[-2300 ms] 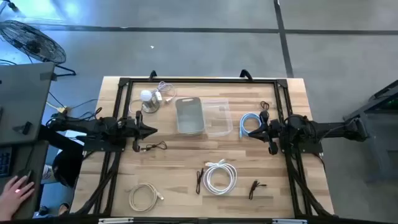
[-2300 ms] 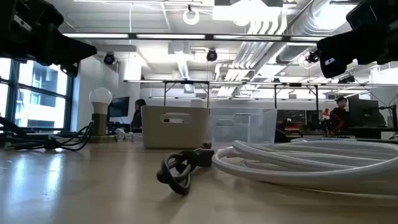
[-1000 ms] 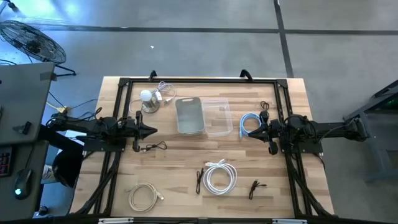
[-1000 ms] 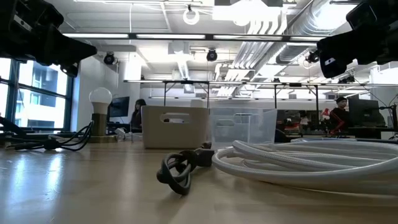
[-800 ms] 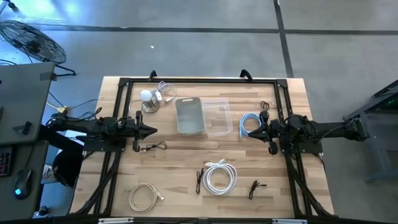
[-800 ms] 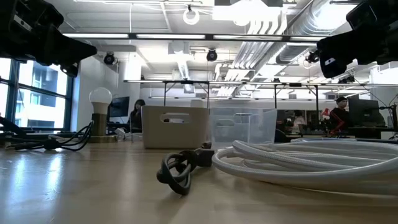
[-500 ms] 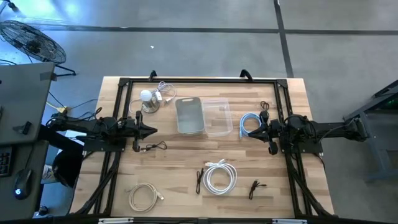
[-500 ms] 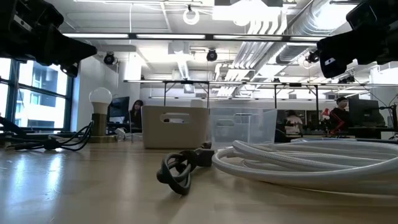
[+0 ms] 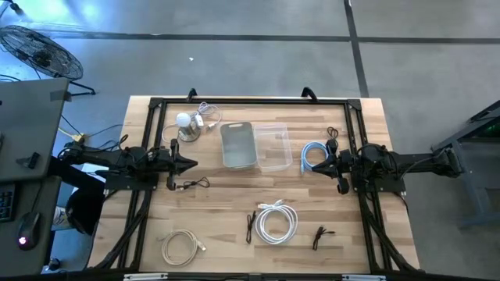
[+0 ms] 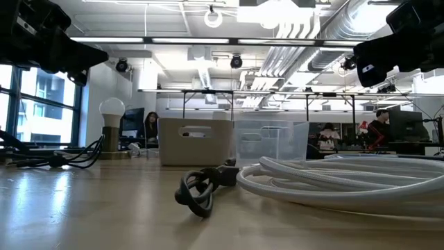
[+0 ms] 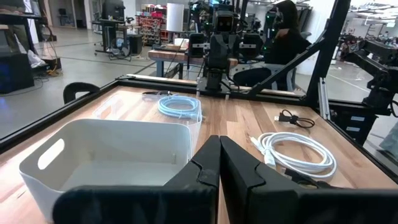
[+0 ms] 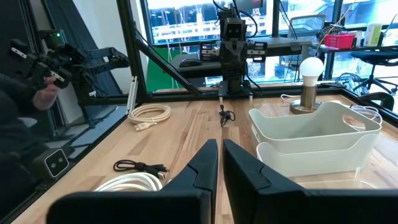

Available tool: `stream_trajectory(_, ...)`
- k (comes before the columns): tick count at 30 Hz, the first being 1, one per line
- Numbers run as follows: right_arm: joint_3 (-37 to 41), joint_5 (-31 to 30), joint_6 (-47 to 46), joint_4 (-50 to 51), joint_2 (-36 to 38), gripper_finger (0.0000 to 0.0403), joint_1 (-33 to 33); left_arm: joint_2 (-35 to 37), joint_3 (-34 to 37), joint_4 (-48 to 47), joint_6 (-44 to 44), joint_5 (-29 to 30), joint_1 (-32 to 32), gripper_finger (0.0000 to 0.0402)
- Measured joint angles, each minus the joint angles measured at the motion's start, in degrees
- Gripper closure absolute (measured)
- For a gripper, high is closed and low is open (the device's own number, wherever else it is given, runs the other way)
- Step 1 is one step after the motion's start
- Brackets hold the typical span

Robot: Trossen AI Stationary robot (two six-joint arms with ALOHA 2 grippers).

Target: Pick & Place USB Port

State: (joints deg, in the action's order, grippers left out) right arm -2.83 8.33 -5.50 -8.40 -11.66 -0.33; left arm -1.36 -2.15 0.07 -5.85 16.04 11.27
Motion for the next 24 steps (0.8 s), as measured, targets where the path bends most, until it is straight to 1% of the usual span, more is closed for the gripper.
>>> stream_trajectory(5,0.0,0.0,0.0,0.0,0.0,0.0386,0.0,0.0,0.0,0.0,0.1,0.2,0.0,0.0399)
stream_trajectory(7,0.0,0.0,0.0,0.0,0.0,0.0386,0.0,0.0,0.0,0.1,2.3,1.5,0.0,0.0399)
stream_trajectory(11,0.0,0.0,0.0,0.0,0.0,0.0386,0.0,0.0,0.0,0.5,7.3,6.0,0.0,0.0399)
stream_trajectory(13,0.0,0.0,0.0,0.0,0.0,0.0386,0.0,0.0,0.0,0.6,7.1,7.0,0.0,0.0399)
stream_trajectory(18,0.0,0.0,0.0,0.0,0.0,0.0386,0.0,0.0,0.1,1.6,7.1,7.3,0.0,0.0399)
stream_trajectory(22,0.0,-2.6,-0.4,-0.4,0.0,0.0386,0.0,0.0,0.3,3.6,7.1,8.3,0.0,0.0399)
stream_trajectory(24,0.0,-2.9,-1.9,-0.4,0.0,0.0386,0.0,0.0,0.2,3.9,7.1,8.3,0.0,0.0399)
